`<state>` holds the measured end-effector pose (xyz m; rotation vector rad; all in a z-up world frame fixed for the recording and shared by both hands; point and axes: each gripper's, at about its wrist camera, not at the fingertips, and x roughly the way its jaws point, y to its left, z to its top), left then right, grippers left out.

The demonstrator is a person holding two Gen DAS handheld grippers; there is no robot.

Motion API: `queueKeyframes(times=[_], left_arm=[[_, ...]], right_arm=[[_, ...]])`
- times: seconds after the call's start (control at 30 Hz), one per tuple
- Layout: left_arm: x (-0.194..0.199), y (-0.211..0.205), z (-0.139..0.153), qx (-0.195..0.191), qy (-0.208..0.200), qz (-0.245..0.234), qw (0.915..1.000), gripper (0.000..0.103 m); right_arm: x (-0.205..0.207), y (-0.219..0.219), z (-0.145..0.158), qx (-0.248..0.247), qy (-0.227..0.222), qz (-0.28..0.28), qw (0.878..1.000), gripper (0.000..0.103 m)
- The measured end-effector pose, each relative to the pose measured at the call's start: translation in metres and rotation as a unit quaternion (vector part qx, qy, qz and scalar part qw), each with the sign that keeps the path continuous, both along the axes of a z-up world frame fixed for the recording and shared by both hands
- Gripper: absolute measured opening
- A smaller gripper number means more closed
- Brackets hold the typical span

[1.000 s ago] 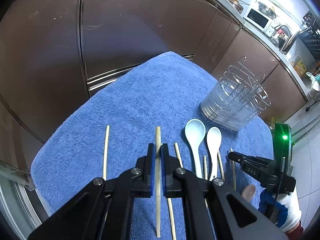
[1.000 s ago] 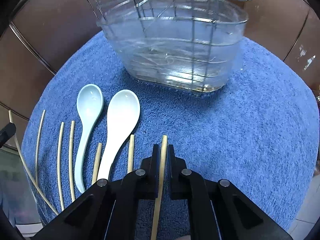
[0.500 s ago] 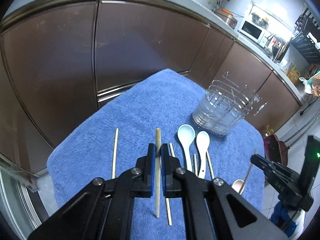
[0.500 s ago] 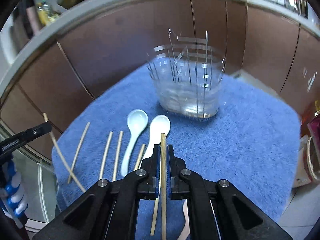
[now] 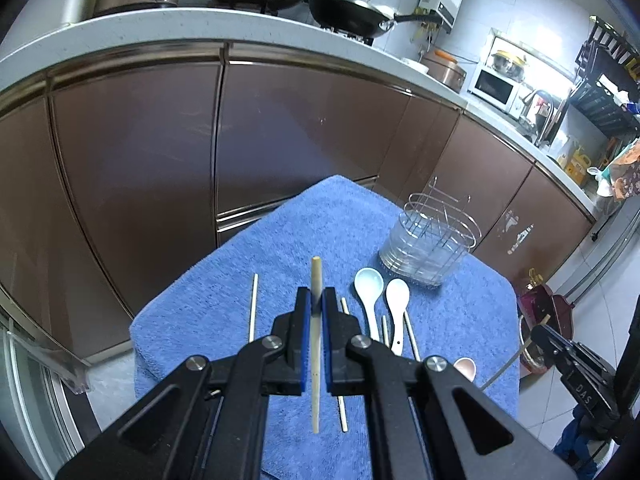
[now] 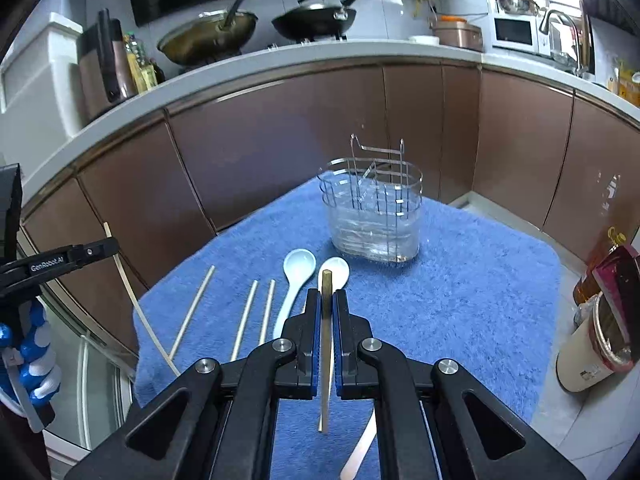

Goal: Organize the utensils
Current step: 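Lift the chopstick in the left tool while the right tool lifts its chopstick, then lower the left tool's chopstick into the wire holder while the right tool inserts its own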

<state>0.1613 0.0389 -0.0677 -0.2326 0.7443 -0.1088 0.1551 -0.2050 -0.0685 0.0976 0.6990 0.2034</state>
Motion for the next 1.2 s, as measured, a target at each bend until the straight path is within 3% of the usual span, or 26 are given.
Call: queueKeyframes(times=[0.4, 0.87, 1.03, 1.2], left_arm=[[0.020, -0.016, 0.017, 0.000, -0.008, -0.013, 0.9999, 0.005], [0.124, -0.084, 0.098, -0.036, -0.089, -0.053, 0.9940, 0.005], [0.168, -0.114, 0.114, -0.047, -0.121, -0.058, 0.9898, 0.005], [0.204, -0.140, 0.105, -0.044, -0.135, -0.059, 0.9881, 0.005]], right_arm=[[0.002, -0.003, 0.050, 0.014, -0.054, 0.016, 0.998, 0.005], [0.070, -0.037, 0.140, 0.031, -0.167, 0.003, 0.986, 0.005], [0.103, -0.045, 0.148, 0.024, -0.193, -0.006, 0.981, 0.005], [0.139, -0.048, 0.135, 0.006, -0.196, -0.013, 0.981, 0.005]])
